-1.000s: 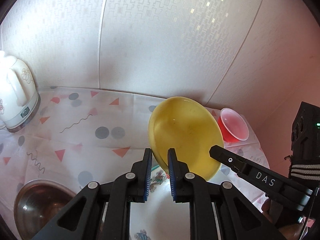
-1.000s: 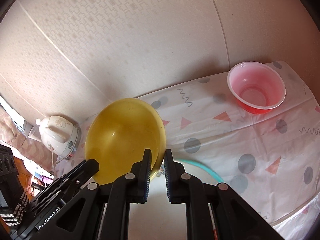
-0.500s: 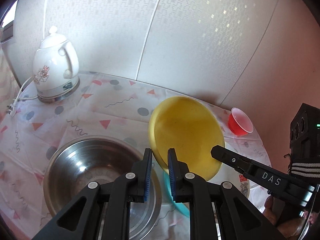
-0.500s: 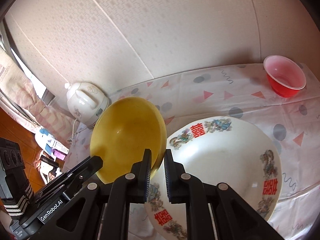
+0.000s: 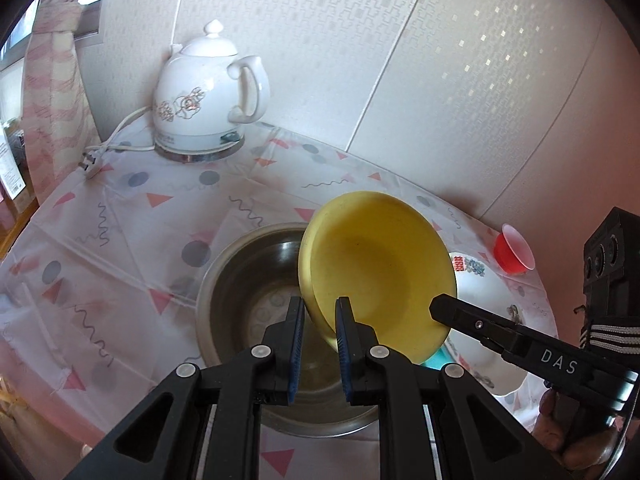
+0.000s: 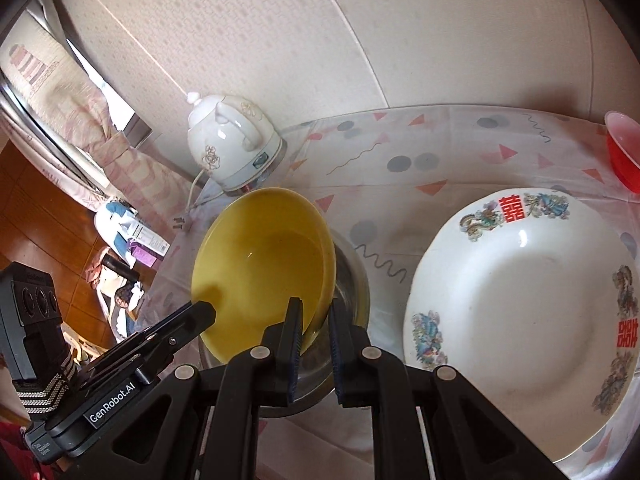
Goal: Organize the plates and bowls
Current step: 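Lift the yellow bowl with the right gripper and carry it over the steel bowl, then lower the yellow bowl into the steel bowl and open the right gripper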
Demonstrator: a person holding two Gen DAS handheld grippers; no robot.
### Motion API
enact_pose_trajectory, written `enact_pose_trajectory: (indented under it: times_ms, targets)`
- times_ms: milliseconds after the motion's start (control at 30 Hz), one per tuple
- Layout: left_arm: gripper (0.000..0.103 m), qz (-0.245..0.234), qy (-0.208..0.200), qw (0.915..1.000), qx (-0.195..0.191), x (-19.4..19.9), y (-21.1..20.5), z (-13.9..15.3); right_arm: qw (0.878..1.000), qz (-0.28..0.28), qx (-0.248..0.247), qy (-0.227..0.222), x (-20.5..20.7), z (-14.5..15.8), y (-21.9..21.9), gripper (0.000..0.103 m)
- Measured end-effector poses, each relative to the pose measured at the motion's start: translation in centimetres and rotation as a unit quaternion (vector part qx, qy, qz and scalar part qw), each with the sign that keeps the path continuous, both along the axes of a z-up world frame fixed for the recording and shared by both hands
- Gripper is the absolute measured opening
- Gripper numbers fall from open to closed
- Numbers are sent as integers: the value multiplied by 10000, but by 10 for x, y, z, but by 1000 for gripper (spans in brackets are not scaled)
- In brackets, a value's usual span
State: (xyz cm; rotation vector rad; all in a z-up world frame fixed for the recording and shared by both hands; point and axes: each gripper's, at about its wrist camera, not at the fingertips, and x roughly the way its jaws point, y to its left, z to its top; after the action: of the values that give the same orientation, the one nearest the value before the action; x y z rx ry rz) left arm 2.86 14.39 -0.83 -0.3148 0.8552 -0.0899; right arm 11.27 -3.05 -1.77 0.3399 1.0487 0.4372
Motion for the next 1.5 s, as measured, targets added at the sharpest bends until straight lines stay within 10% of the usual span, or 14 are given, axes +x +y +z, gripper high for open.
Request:
enact_pose_trajectory:
  times_ms: [633, 1500]
  targets:
    - [16, 326, 503, 9982, 70, 2, 22, -35, 9973, 406, -455, 396, 2, -33, 31, 16]
    - [16, 341, 412, 9973, 498, 9, 13, -39, 9914, 528, -1168, -260, -3, -28, 48, 27]
